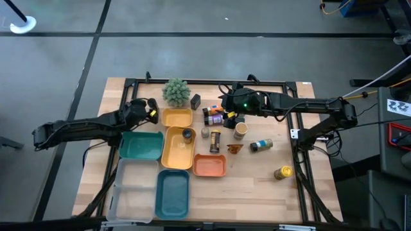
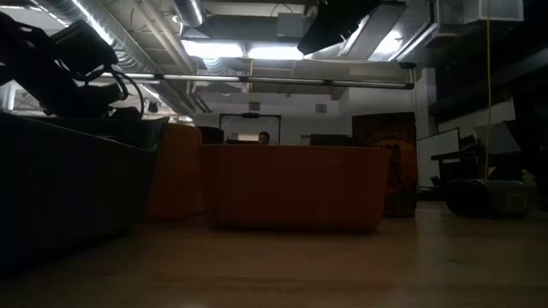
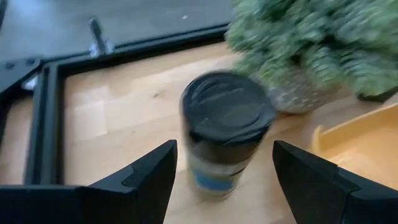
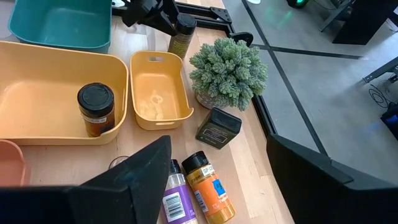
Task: Sort spices by type
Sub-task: Put the black seasoning bottle into the bottom yellow bin
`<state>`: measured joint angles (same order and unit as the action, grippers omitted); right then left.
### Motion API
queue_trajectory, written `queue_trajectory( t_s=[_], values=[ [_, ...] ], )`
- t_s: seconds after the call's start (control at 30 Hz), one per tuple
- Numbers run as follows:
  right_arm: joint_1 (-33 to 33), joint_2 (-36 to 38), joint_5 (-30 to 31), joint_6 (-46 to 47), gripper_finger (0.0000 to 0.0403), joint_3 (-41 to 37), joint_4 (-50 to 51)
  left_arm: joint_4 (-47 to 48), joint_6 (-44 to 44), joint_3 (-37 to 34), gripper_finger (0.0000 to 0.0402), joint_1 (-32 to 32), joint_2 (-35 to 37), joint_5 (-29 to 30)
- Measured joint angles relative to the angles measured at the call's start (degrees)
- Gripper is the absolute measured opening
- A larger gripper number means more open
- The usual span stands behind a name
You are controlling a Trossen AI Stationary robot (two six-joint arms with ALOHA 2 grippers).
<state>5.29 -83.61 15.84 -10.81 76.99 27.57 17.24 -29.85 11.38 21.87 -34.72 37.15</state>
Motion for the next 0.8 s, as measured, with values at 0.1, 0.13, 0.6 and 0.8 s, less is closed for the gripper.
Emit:
queue_trajectory(
  t_s=[0.1, 0.13, 0.6, 0.8],
  values=[
    [0.0, 0.0, 0.0, 0.0, 0.0266, 0.0, 0.0, -2.0, 2.23, 0.0, 0.0253, 0.0, 0.0, -0.47],
    [-0.02, 0.0, 0.0, 0.0, 0.0266, 0.0, 0.02, -2.28, 2.49, 0.0, 0.0253, 0.0, 0.0, -0.5],
    [-0.02, 0.0, -0.04, -0.02, 0.0266, 0.0, 0.04, -4.69, 2.9, 0.0, 0.0253, 0.0, -4.82, -0.46],
    [-0.02, 0.0, -0.04, -0.02, 0.0266, 0.0, 0.02, -8.41, 6.35, 0.02, 0.0253, 0.0, -8.19, -0.25]
  ],
)
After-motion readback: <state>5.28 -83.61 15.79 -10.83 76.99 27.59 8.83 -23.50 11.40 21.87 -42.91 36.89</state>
